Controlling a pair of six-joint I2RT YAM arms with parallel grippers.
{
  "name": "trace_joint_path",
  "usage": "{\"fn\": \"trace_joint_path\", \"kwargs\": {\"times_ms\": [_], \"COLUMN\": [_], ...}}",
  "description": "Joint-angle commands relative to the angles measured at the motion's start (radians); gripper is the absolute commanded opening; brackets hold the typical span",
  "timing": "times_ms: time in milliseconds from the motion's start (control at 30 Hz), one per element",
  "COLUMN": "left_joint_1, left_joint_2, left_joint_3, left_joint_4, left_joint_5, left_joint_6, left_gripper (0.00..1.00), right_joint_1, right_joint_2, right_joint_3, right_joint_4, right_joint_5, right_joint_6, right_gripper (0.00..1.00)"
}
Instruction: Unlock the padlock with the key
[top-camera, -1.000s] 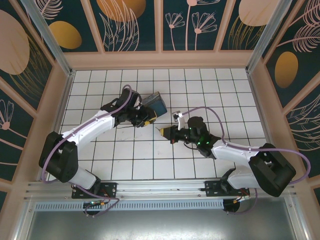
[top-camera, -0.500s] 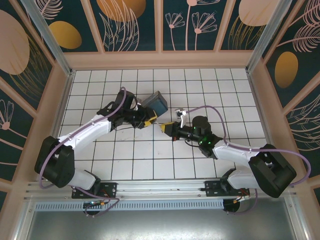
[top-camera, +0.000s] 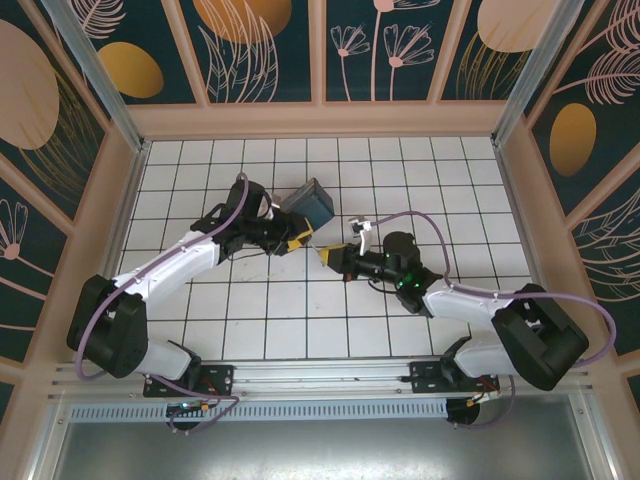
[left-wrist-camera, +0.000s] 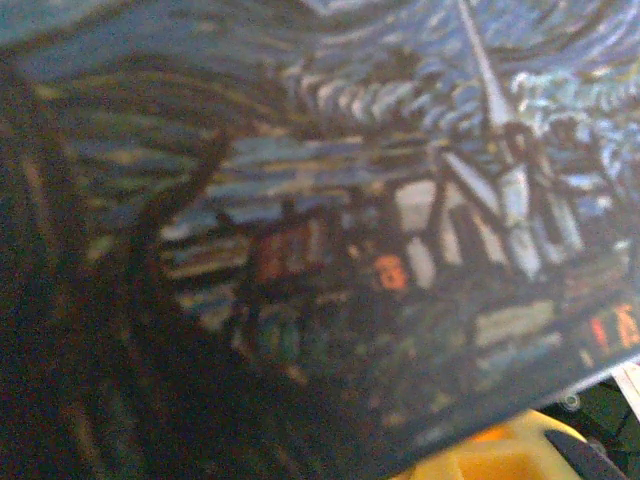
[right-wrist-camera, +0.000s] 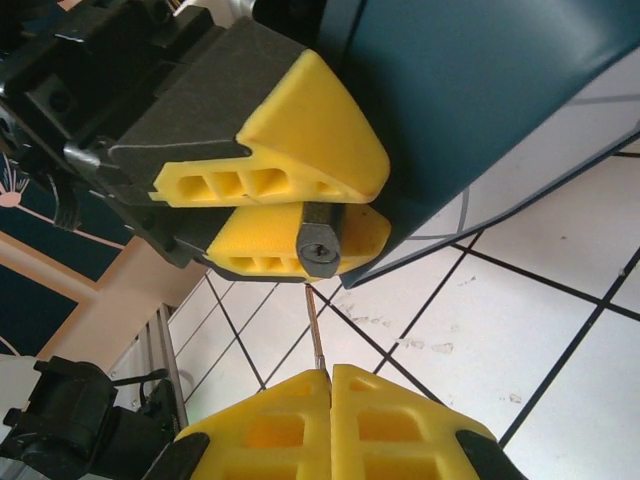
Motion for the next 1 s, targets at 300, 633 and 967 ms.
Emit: {"fn": "trace_joint_path", "kwargs": {"times_ms": [300,633,967], "left_joint_1": [0.006,0.006,0.006], "left_joint_2": [-0.038,-0.04,-0.062], "left_joint_3": [-0.012,-0.012,-0.015], "left_joint_4": [0.063,0.067,0.046], "left_joint_5": [0.012,-0.002,-0.054], "left_joint_6": [-0.008,-0.018,-0.033], "left_gripper": [0.24,0.23,0.22], "right_joint_1": [-0.003,-0.001,0.016], "right_joint_2": [0.035,0.044,0.05], "right_joint_3": [0.058,0.058,0.054], "right_joint_4": [0.057,0.055,0.044], "right_joint_5": [-0.01,-0.01,-0.006], "right_joint_6": [0.029,0.038,0.032], "right_gripper": [0.0,0.0,0.0]}}
